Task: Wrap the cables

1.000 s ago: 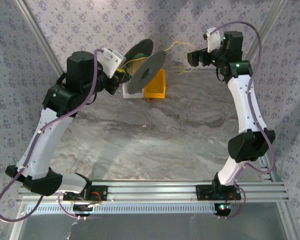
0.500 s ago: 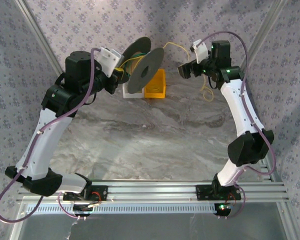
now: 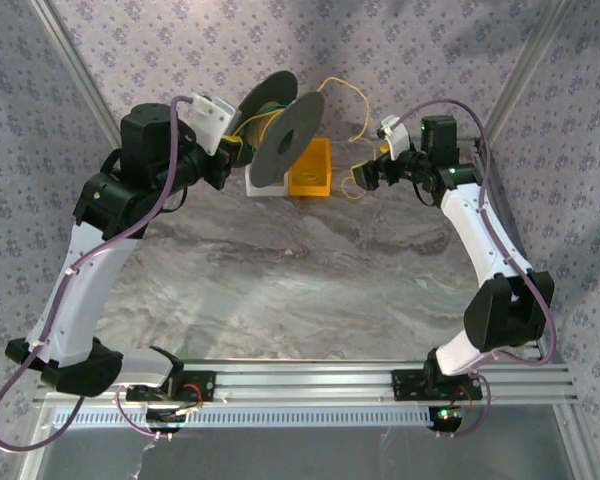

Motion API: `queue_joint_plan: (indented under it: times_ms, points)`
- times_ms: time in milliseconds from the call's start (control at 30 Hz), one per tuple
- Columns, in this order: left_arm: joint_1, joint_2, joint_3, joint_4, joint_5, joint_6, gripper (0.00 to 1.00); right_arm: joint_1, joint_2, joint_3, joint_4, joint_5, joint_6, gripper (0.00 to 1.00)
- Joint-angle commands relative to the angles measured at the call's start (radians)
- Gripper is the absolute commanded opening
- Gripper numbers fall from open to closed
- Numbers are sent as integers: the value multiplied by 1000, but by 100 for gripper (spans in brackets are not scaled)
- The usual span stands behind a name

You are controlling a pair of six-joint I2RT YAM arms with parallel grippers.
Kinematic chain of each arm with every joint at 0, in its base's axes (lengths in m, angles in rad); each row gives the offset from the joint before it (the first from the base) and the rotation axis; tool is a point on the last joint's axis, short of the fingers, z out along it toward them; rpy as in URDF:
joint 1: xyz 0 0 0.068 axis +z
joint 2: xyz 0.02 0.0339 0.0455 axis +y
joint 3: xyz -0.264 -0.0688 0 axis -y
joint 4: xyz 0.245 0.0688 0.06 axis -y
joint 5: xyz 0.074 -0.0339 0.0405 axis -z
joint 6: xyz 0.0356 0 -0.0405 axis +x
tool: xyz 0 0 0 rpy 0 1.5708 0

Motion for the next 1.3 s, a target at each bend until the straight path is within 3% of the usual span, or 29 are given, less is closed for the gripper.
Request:
queue_joint_plan:
  times_ms: [0, 233, 300, 400, 567, 867, 1267]
  points:
    - [4, -45, 58, 90, 16, -35, 0, -27, -22, -50, 119, -6, 51, 99]
    - [4, -52, 93, 90, 40, -55, 0, -52, 17, -97, 213, 10, 117, 77]
    - [4, -53, 93, 90, 41, -58, 0, -53, 29, -106, 238, 9, 133, 60]
    - [4, -55, 93, 90, 38, -66, 0, -52, 35, -131, 276, 14, 159, 19]
    - [5, -64, 94, 90, 64, -90, 0, -49, 35, -163, 294, 43, 156, 0]
    - [34, -79, 69, 124, 94, -153, 0, -37, 83, -131, 211, 99, 136, 0]
    - [353, -57, -110, 449, 358, -641, 0, 191, 188, -57, -35, 366, 86, 0]
